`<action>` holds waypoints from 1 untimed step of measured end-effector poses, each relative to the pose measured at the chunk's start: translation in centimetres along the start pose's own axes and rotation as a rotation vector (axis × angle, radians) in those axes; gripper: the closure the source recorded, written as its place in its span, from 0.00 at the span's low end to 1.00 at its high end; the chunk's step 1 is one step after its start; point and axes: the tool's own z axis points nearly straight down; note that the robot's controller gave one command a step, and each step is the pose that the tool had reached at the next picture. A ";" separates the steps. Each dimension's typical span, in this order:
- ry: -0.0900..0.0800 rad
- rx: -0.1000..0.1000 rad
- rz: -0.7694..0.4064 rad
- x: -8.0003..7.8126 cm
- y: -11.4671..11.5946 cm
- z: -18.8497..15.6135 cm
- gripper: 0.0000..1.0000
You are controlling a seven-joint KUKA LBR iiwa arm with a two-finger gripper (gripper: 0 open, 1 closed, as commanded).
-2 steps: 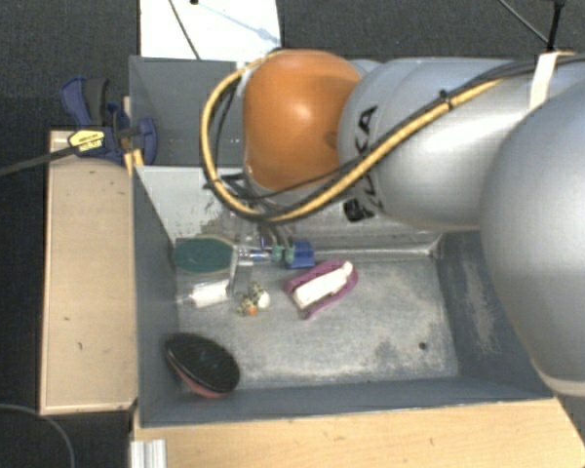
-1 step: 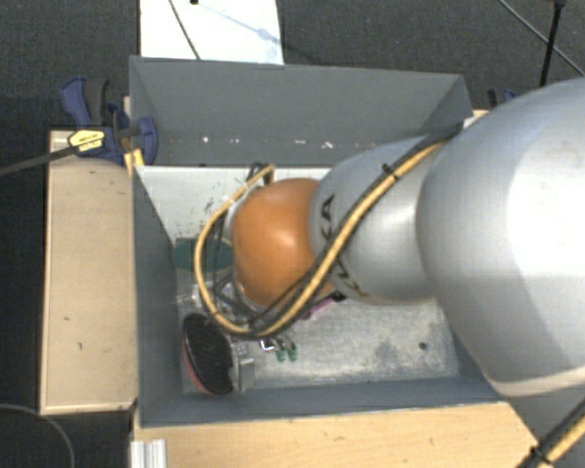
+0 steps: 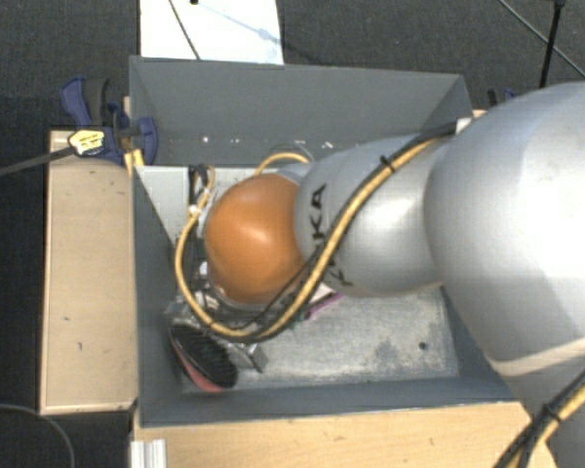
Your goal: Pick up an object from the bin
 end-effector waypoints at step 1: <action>0.006 -0.004 0.006 0.1 0.1 0.2 1.00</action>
Offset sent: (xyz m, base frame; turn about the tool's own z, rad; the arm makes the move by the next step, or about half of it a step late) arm 0.0000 0.0000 0.0000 0.0000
